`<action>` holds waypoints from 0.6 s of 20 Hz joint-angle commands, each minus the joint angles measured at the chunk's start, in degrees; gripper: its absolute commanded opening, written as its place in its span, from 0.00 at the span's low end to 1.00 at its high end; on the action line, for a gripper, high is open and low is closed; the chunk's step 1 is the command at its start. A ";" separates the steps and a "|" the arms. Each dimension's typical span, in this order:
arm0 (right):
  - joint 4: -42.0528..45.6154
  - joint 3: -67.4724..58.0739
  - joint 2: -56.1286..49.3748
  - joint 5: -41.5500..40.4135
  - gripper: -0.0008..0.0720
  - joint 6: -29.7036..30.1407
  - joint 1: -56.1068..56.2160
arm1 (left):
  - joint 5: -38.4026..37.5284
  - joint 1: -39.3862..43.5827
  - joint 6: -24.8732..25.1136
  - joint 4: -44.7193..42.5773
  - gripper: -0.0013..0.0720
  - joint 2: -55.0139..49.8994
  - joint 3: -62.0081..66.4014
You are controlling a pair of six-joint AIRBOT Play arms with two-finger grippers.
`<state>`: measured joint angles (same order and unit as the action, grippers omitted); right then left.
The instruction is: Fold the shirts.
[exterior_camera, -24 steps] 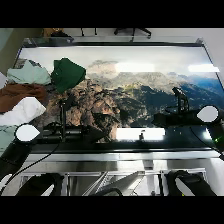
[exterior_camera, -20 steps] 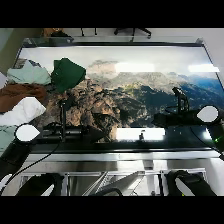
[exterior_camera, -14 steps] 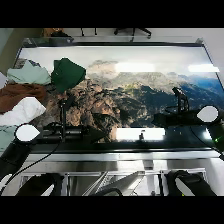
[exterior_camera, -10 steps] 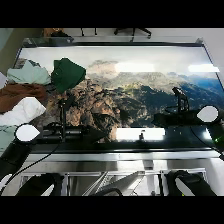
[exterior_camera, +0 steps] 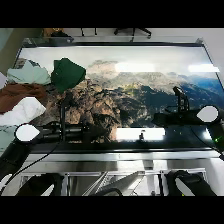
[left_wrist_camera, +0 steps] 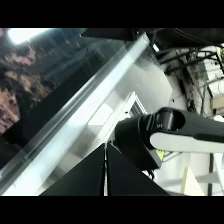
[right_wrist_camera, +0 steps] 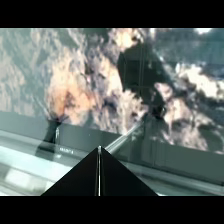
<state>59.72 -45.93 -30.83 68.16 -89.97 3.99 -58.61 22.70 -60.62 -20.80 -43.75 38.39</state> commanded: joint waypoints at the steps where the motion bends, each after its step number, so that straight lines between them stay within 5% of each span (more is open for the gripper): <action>1: -0.02 0.02 -0.44 -2.23 0.05 0.00 0.04 | 6.54 -2.84 -0.37 -1.14 0.04 0.02 1.36; 2: 0.00 0.02 -0.76 -2.23 0.05 0.00 0.04 | 7.61 -5.92 -0.37 -2.62 0.04 0.00 2.86; 3: 0.00 0.02 -1.29 -2.23 0.06 0.00 0.02 | 8.59 -9.90 -0.33 -4.42 0.16 -0.35 4.87; 4: 0.00 0.02 -1.84 -2.23 0.07 0.00 0.02 | 9.31 -14.88 -0.37 -7.30 0.75 -1.38 7.63; 5: 0.00 0.02 -2.40 -2.23 0.29 0.00 0.02 | 9.20 -20.48 -0.48 -10.01 0.97 -2.95 10.36; 6: -0.02 0.02 -2.84 -2.25 0.58 -0.02 0.02 | 8.50 -25.53 -0.44 -12.35 0.97 -4.96 12.83; 7: -0.02 0.02 -3.37 -2.64 0.66 -0.02 0.02 | 8.00 -30.64 -0.37 -14.91 0.97 -7.72 15.26; 12: -0.02 0.02 -6.40 -6.91 0.66 -0.04 0.02 | 8.02 -46.27 0.98 -20.06 0.97 -25.49 22.34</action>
<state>59.72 -45.93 -35.62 63.72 -89.97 3.99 -50.98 -15.29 -60.84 -37.21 -60.29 56.93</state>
